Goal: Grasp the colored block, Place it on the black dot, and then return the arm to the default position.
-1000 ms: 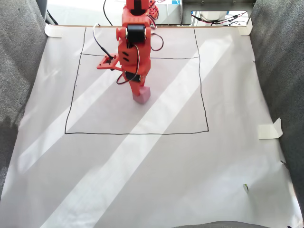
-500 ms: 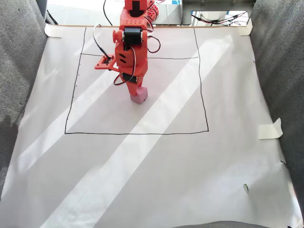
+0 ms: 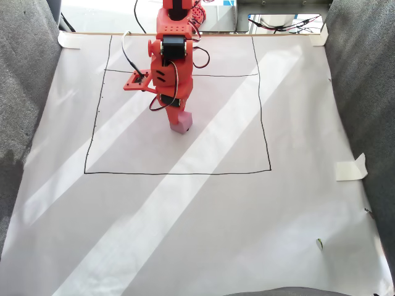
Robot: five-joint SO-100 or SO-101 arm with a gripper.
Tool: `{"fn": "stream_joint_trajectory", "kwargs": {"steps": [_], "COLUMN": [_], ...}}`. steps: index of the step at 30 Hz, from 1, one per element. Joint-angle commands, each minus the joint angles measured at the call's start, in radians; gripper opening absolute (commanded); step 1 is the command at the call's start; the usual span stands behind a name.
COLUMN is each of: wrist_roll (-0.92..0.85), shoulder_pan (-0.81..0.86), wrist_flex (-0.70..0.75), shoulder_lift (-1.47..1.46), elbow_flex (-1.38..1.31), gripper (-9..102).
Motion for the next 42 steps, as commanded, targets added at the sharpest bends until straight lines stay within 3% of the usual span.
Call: {"fn": "stream_joint_trajectory", "kwargs": {"steps": [1,7,13,23,28,42], "wrist_roll": [-0.015,-0.026,-0.048,-0.080,-0.084,-0.140], "shoulder_pan": [-0.011,-0.008,-0.006,-0.052,-0.097,-0.146], "wrist_flex": [0.075,0.075,0.077,0.075,0.061,-0.202], "shoulder_lift": [0.058,0.066,0.124,0.311,0.489,1.256], "elbow_flex": [-0.003,-0.002,0.028,0.250,0.492,1.404], "gripper": [21,26,39,42,43,40]}}
